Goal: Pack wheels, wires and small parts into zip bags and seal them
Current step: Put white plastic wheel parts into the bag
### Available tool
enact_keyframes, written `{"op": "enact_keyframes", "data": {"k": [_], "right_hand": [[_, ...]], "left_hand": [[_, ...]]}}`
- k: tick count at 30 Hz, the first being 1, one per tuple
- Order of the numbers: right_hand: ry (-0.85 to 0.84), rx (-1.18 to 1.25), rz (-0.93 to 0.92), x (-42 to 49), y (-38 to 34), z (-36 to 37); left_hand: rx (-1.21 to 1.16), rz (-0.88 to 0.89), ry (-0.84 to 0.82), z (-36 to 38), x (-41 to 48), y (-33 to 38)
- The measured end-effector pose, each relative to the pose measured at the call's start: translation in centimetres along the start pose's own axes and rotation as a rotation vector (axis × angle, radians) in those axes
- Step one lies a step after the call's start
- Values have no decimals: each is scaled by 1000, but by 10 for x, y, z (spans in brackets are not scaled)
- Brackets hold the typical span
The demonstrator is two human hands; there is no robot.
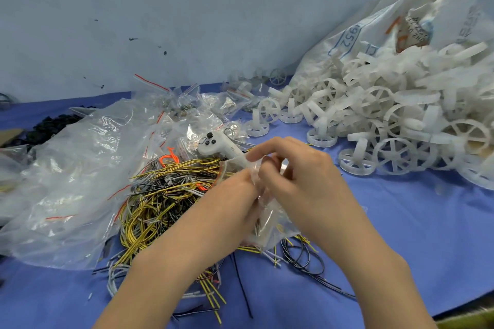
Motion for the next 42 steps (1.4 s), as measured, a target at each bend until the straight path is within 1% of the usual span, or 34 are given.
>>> {"op": "enact_keyframes", "data": {"k": [2, 4, 5, 7, 9, 12, 14, 17, 20, 24, 30, 32, 33, 35, 36, 38, 40, 42], "right_hand": [[30, 19, 7, 0, 0, -3], [57, 43, 0, 0, -1, -3], [69, 49, -13, 0, -2, -2], [67, 34, -41, -1, -7, 7], [7, -13, -67, -3, -12, 24], [-124, -90, -91, -5, -18, 52], [-172, -138, -99, -7, -20, 65], [-187, -160, -101, -9, -19, 74], [-169, -138, -88, -7, -17, 73], [-103, -88, -55, 5, -11, 60], [74, -22, 34, 15, 4, 34], [120, 2, 60, 15, 8, 29], [141, 15, 70, 14, 10, 27], [171, 37, 80, 14, 12, 23], [180, 43, 84, 15, 12, 21], [194, 56, 95, 15, 13, 18], [198, 62, 102, 15, 14, 15], [199, 60, 104, 15, 15, 14]], "left_hand": [[-44, 48, 29, -8, -4, -1], [-69, 68, 113, -21, -11, -4], [-97, 63, 188, -28, -15, -9], [-194, -23, 368, -41, -23, -21], [-293, -164, 548, -48, -31, -38], [-348, -374, 698, -48, -42, -63], [-327, -453, 751, -50, -49, -73], [-327, -498, 777, -51, -56, -79], [-312, -509, 796, -53, -58, -81], [-306, -521, 813, -58, -62, -85], [-211, -501, 797, -67, -72, -84], [-199, -467, 740, -68, -76, -83], [-200, -432, 672, -68, -77, -82], [-179, -350, 478, -64, -78, -76], [-145, -331, 377, -59, -78, -72], [-3, -334, 215, -48, -78, -68], [172, -359, 118, -38, -79, -64], [307, -395, 63, -30, -79, -60]]}}
Point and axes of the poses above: each hand's wrist, its own x-axis towards the middle knuckle, its own z-axis out of the palm, y = z × x, the point moved 3 cm from there along x, towards the middle knuckle, and after that the axes turned 2 degrees about z, right-handed, at the moved point
